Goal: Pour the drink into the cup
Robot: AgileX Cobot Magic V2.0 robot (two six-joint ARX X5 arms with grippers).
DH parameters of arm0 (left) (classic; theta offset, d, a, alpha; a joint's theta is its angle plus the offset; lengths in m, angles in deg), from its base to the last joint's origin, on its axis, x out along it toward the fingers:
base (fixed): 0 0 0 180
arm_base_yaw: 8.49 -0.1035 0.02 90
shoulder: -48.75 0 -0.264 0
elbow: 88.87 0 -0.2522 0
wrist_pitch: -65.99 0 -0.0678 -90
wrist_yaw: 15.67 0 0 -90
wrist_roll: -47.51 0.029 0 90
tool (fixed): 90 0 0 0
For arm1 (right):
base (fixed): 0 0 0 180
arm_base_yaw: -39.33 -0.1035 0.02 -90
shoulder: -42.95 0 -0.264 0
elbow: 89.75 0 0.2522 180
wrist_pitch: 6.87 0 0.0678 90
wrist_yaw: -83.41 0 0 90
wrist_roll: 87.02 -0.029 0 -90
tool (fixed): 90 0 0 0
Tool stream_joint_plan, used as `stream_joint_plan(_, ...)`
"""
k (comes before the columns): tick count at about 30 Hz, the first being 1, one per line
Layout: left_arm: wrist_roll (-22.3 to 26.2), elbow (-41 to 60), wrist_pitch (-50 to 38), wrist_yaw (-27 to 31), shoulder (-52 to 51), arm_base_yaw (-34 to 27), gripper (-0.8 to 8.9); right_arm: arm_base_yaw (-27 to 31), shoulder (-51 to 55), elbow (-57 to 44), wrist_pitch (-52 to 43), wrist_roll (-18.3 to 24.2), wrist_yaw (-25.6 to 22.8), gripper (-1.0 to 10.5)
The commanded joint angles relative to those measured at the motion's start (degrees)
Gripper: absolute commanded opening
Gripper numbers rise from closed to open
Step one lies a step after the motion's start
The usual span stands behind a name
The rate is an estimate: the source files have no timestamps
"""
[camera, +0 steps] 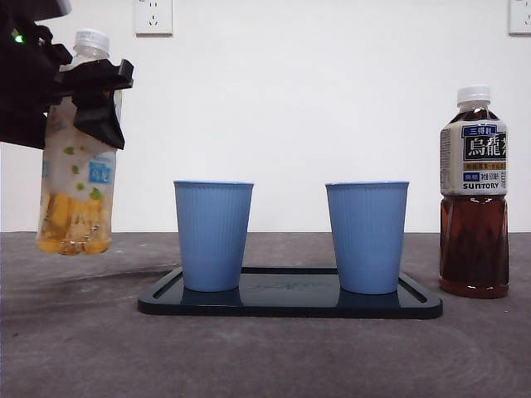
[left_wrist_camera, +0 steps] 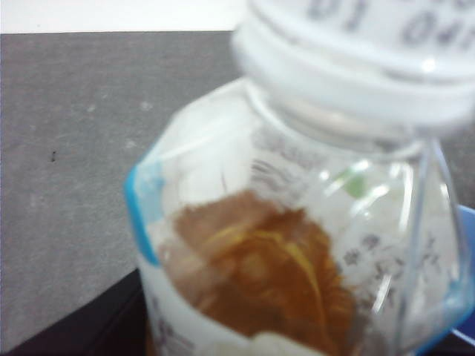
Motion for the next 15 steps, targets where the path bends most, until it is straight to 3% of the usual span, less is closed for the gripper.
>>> stream_joint_plan(1,-0.35,-0.87,-4.15,-0.33,2.4,-0.26,2.45,-0.26,-0.44,0.66,-0.66,-0.66,0.0,4.4)
stream_joint_plan(15,-0.28,-0.87,-11.06,-1.44,12.28,-0.66,2.45,-0.26,-0.44,0.66,-0.61,-0.68,-0.02,4.4)
